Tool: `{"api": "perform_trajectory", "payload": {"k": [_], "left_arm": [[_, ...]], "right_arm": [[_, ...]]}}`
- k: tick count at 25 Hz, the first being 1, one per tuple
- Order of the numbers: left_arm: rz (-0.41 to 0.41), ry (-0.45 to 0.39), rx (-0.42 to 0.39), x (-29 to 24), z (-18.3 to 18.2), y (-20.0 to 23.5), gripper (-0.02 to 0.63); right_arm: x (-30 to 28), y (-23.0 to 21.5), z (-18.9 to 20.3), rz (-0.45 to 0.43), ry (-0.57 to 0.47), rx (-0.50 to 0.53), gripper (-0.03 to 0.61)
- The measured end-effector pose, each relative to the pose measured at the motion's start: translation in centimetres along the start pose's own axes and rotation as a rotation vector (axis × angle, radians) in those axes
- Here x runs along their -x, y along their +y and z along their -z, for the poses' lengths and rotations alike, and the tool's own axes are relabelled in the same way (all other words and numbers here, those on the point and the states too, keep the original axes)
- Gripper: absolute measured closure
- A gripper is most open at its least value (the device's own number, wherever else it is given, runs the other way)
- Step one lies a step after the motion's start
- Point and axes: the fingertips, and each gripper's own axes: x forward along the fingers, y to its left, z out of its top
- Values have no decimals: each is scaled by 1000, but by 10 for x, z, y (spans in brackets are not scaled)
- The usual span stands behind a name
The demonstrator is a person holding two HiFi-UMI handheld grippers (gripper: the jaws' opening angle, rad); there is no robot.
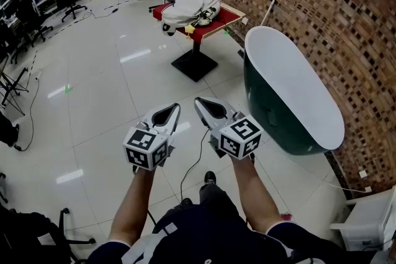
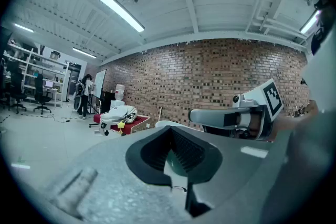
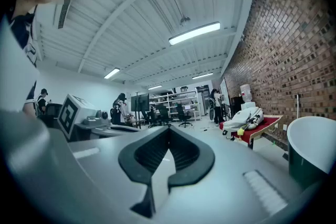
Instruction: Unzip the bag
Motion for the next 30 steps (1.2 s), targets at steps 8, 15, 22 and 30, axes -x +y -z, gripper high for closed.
{"api": "perform_trajectory", "payload": {"k": [8, 15, 22, 30], "left_arm": [[-28, 5, -22, -83, -1, 36, 612], [-77, 2, -27, -175, -15, 68, 612], [-111, 3, -34, -240, -35, 103, 612], [-137, 5, -19, -283, -33, 161, 612]], "right_arm": [[-29, -78, -4, -25, 4, 5, 574], [-67, -171, -19, -75, -1, 24, 574], [-101, -245, -33, -90, -15, 28, 574], [-151, -287, -21, -104, 28, 8, 574]]}}
